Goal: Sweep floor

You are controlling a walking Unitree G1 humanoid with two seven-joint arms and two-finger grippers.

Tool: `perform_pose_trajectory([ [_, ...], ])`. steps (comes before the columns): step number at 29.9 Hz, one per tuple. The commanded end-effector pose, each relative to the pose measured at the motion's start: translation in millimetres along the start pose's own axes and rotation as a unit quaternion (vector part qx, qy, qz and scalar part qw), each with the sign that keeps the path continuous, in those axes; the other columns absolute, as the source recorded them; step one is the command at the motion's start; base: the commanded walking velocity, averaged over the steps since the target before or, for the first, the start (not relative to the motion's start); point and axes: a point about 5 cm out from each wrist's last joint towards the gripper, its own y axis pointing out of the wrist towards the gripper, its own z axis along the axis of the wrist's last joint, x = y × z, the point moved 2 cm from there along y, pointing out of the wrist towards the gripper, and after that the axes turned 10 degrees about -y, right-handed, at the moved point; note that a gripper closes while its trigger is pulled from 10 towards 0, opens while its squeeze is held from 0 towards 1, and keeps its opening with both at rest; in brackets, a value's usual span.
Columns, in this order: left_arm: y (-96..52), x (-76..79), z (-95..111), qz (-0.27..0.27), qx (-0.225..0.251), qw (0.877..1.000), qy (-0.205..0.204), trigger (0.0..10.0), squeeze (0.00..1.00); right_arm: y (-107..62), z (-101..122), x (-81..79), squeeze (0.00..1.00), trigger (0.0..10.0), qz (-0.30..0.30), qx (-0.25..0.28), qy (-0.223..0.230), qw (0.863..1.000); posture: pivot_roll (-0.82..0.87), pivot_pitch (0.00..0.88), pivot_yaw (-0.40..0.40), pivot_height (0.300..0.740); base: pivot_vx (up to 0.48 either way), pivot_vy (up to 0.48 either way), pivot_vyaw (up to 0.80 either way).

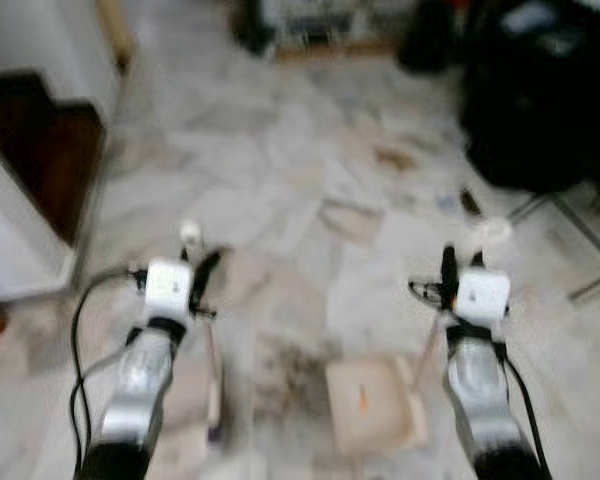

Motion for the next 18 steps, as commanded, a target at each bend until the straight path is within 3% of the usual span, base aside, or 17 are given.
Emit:
perform_pose_trajectory([
  [1, 0.9, -4.0, 9.3, 0.002, 0.023, 1.0, 0.002, 10.0, 0.0, 6.6, 11.9, 0.4, 0.0, 10.0, 0.0, 0.025, -0.004, 1.0, -0.03, 0.073, 0.035, 0.74, 0.0, 0.0, -0.79],
  [13, 0.9, -4.0, 9.3, 0.002, 0.023, 1.0, 0.002, 10.0, 0.0, 6.6, 11.9, 0.4, 0.0, 10.0, 0.0, 0.025, -0.004, 1.0, -0.03, 0.073, 0.035, 0.74, 0.0, 0.0, -0.79],
  [18, 1.4, -3.6, 6.1, 0.008, 0.015, 1.0, 0.0, 10.0, 0.0, 5.4, 15.3, -3.8, 0.0, 10.0, 0.013, 0.037, -0.009, 0.999, -0.04, 0.061, 0.024, 0.74, 0.39, 0.0, 0.0],
])
